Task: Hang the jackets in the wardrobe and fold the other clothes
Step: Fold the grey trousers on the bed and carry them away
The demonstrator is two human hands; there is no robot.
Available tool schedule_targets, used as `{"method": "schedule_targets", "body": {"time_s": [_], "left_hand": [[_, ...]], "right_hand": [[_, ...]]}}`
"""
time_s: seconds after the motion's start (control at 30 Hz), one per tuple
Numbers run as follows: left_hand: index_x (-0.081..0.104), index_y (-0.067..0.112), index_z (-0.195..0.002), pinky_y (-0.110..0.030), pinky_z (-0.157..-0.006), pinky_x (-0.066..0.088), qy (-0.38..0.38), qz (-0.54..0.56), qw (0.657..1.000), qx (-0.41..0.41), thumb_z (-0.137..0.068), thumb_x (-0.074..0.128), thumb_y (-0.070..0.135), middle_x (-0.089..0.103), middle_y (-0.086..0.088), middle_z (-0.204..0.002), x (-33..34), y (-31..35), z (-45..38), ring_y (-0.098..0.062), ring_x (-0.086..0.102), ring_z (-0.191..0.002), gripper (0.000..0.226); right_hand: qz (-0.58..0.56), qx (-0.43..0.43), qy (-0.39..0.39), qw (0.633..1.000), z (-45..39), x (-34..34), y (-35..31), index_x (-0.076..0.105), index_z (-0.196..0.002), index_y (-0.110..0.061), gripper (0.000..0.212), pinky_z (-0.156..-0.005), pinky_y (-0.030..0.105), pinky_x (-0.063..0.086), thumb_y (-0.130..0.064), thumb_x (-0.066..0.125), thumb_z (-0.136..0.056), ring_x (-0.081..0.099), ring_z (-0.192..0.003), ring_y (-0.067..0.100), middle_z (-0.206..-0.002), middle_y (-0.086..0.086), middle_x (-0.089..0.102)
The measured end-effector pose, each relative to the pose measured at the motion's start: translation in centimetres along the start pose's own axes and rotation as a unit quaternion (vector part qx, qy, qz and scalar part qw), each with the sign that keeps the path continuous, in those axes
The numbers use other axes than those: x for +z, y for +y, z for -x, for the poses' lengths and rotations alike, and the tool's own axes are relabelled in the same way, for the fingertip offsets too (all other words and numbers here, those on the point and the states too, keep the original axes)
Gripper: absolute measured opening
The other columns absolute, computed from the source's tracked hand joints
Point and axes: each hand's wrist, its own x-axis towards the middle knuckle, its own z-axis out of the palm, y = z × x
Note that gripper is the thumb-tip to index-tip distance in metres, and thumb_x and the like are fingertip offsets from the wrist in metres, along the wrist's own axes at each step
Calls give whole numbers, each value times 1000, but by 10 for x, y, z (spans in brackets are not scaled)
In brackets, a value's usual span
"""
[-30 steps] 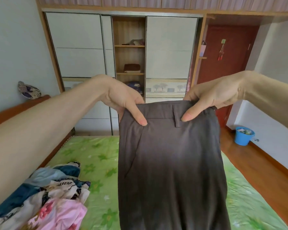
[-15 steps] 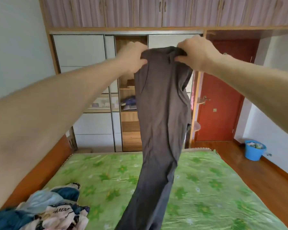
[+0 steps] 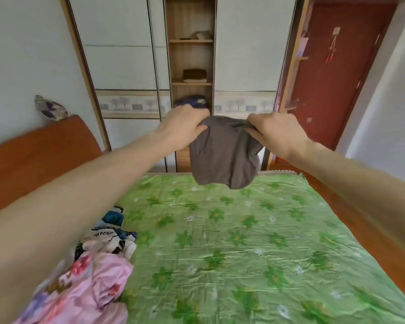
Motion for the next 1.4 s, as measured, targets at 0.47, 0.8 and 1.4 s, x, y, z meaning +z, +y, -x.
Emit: {"method": "schedule_targets", "body": {"time_s": [0.47,0.8,1.4], "left_hand": [[59,11,-111,-45,-73,50,-474,180,862,-28,-104,50,6,66,-13,-96,277,114,353,-34,67,-87,13],[58,10,-111,-48,-76,55,-503,200,840,-9,-98,46,-8,63,-9,-95,311,169,445,-30,64,-85,25],[55,12,-130,-44,-87,51,-578,182,795,10,-97,53,3,59,-8,-120,448,238,639,-31,62,-110,34]], "right_hand": [[-79,-99,-457,880,353,206,-182,59,-88,-19,35,-42,30,17,-15,86,-67,63,-49,27,-66,0,61],[-145,-50,-515,844,460,200,-234,52,-120,-8,25,-63,45,40,-5,54,-95,66,-94,42,-108,16,63],[-152,42,-594,789,659,308,-374,61,-86,-16,54,-44,34,43,-5,88,-41,59,-62,27,-77,5,56]]}}
